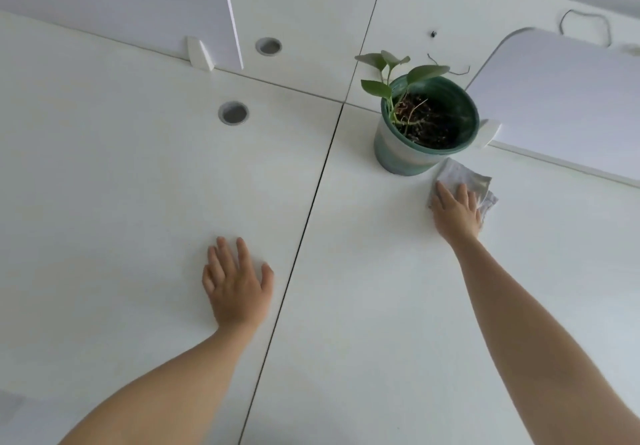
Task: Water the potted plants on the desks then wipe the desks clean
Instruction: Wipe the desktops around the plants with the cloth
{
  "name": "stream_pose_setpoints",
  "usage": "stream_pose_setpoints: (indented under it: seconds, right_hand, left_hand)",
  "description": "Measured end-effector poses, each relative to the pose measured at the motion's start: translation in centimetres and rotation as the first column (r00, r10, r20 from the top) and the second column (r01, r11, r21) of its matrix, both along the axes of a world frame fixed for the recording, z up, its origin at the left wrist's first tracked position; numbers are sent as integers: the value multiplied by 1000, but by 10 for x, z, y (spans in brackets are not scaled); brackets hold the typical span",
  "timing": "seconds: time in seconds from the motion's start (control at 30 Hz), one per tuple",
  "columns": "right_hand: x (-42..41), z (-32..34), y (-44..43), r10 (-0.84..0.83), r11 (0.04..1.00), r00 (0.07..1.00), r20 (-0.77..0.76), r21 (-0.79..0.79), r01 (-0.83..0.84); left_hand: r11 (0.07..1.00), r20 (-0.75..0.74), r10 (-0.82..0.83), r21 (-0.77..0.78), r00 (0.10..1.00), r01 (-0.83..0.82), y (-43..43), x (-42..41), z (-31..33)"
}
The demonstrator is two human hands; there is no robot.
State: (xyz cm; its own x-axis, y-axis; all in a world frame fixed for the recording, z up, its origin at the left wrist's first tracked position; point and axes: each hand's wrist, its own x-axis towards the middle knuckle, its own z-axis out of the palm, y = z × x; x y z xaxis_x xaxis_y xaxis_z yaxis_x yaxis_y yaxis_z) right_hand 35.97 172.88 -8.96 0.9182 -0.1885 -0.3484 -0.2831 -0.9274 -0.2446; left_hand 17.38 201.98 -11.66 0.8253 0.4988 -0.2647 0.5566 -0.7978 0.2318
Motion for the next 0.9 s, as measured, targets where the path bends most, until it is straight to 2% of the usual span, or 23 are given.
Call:
stream_pose_setpoints:
  seconds: [0.1, 0.17, 0.23, 0.3, 0.43, 0.47, 0.6, 0.7, 0.77, 0.83, 0.9]
  right_hand:
    - [-50, -1, 25, -17, 1000, 999, 49, 26, 16]
    - [-95, -5, 54, 43, 999, 997, 63, 27, -45]
    - [-134, -9, 88, 264, 963, 958, 110, 20, -267]
    - [-144, -14, 116, 475, 879, 876, 78, -11, -476]
    - [-80, -9, 153, 641, 767, 759, 115, -52, -639]
    - [-55, -10, 159, 644, 764, 758, 104, -51, -643]
    - [34, -10, 175, 430, 903, 902, 42, -23, -429]
    - [47, -16, 187, 344, 939, 938, 31, -34, -343]
    - [33, -17, 192, 365, 931, 929, 57, -32, -363]
    - [9, -16, 185, 451, 892, 889, 77, 3, -452]
    - [-28, -13, 165, 595, 796, 791, 145, 34, -605]
  left_hand:
    - [1000, 12, 7, -3, 1000, -7, 0, 1, -2]
    - [1000, 28, 16, 1, 999, -16, 0, 2, -3]
    - [1000, 37, 21, -6, 999, -21, 0, 2, -5]
    - [1000, 44, 17, 12, 999, -18, 1, 2, -8]
    - [998, 69, 7, 68, 998, -12, 4, 1, -14]
    - [997, 84, 9, 80, 996, -16, 4, 1, -16]
    - [992, 132, 12, 123, 991, -28, 5, 0, -21]
    - [989, 129, 1, 145, 992, -20, 4, -1, -22]
    - [988, 116, -2, 153, 993, -16, 4, 0, -21]
    - [988, 104, -3, 154, 995, -13, 4, 1, -21]
    - [990, 104, 0, 143, 995, -15, 4, 0, -19]
